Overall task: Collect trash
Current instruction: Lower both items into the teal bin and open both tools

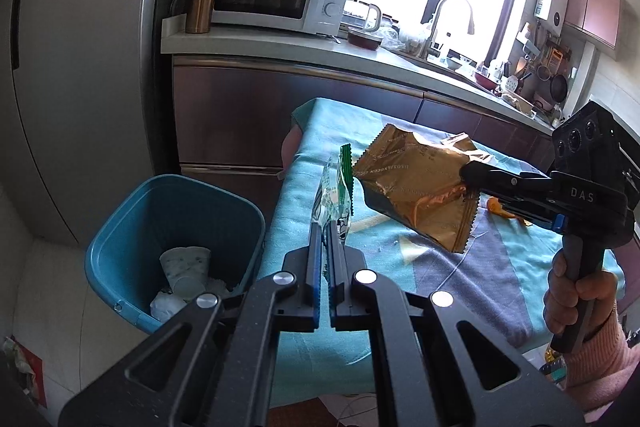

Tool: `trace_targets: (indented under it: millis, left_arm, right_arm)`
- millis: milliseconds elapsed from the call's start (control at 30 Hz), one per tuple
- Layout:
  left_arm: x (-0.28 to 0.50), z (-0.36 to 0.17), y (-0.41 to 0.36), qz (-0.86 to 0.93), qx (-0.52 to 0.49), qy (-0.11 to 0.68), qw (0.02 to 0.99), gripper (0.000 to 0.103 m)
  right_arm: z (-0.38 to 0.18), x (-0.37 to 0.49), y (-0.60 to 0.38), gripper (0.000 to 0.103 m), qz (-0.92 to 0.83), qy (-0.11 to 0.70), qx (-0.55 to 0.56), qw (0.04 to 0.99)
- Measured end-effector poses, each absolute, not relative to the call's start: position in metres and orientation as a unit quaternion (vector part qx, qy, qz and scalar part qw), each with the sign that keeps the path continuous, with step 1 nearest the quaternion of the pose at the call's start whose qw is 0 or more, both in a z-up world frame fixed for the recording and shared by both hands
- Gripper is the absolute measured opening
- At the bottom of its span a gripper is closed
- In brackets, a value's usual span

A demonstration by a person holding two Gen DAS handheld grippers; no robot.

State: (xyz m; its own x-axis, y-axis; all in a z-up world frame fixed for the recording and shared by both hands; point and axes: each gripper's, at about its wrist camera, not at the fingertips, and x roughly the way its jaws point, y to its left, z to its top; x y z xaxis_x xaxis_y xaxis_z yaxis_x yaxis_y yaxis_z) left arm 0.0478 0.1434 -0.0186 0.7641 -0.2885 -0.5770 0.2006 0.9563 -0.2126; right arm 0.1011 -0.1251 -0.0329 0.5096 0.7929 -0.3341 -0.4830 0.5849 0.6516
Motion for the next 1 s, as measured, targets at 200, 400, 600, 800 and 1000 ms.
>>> trace_targets:
  millis: [200,400,600,800,1000]
  left_arm:
    - [0.047,-0.019,0.152,-0.119,-0.075,0.316,0.938,0.003]
    - [0.047,-0.017,0.161,-0.107,-0.079,0.314,0.94,0.003]
    - [0.048,-0.016,0.171,-0.093,-0.078,0.312,0.942,0.003]
    - [0.051,-0.018,0.182,-0.081,-0.081,0.311,0.943,0.003]
    - [0.055,-0.019,0.191,-0.066,-0.08,0.313,0.944,0.003]
  right_arm:
    - [-0.033,0.104,-0.111,0.009,0.394,0.32,0.239,0.828]
    - [-0.033,0.11,-0.098,0.009,0.404,0.324,0.236,0.822]
    - [-0.033,0.116,-0.084,0.009,0.415,0.329,0.231,0.816]
    - [-0.032,0.123,-0.07,0.009,0.422,0.333,0.224,0.813]
    - [-0.033,0.131,-0.053,0.009,0.427,0.341,0.216,0.809]
